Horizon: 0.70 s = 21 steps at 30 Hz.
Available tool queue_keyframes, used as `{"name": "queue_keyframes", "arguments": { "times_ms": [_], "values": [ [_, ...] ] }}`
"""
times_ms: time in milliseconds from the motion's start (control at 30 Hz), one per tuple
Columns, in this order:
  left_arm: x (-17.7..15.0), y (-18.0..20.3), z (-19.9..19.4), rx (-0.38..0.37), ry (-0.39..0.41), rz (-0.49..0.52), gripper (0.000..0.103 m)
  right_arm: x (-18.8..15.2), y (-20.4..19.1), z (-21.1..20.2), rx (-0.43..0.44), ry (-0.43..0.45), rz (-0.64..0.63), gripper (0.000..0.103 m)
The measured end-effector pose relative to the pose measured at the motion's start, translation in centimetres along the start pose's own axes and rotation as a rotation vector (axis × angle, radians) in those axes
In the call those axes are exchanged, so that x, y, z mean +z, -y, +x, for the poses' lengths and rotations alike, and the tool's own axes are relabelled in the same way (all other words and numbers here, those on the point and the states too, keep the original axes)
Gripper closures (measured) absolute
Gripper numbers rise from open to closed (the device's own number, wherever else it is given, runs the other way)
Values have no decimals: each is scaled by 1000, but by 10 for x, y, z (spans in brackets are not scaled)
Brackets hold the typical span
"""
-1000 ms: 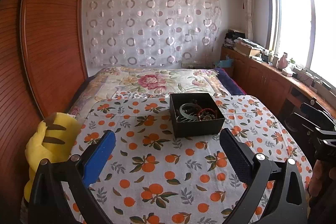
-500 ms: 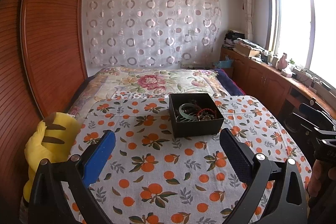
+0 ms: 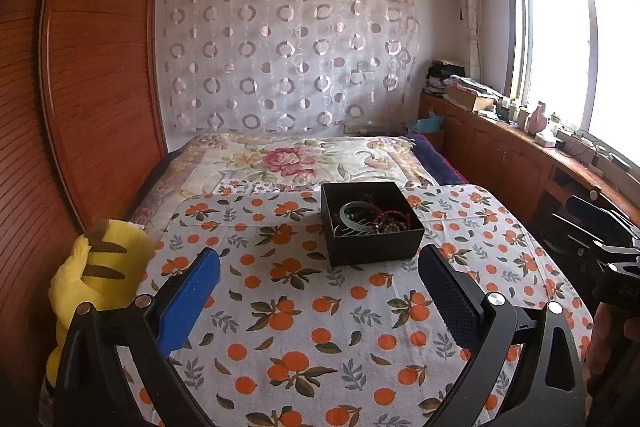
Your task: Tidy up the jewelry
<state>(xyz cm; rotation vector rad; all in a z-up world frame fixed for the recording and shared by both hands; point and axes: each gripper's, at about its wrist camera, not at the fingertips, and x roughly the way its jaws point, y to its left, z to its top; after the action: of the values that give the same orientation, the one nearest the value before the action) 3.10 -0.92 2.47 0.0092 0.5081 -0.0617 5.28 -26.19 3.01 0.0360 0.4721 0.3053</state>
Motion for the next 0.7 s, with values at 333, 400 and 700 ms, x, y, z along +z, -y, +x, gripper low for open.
{"name": "queue_keyframes", "arguments": {
  "times_ms": [333, 400, 700],
  "values": [
    [0, -1, -1, 2, 1, -1, 7, 0, 1, 0, -1, 0, 2, 2],
    [0, -1, -1, 1, 2, -2, 7, 0, 0, 0, 1, -1, 3, 2],
    [-1, -2, -1, 0, 1, -2, 7, -1, 0, 0, 0, 0, 3, 2]
  ]
}}
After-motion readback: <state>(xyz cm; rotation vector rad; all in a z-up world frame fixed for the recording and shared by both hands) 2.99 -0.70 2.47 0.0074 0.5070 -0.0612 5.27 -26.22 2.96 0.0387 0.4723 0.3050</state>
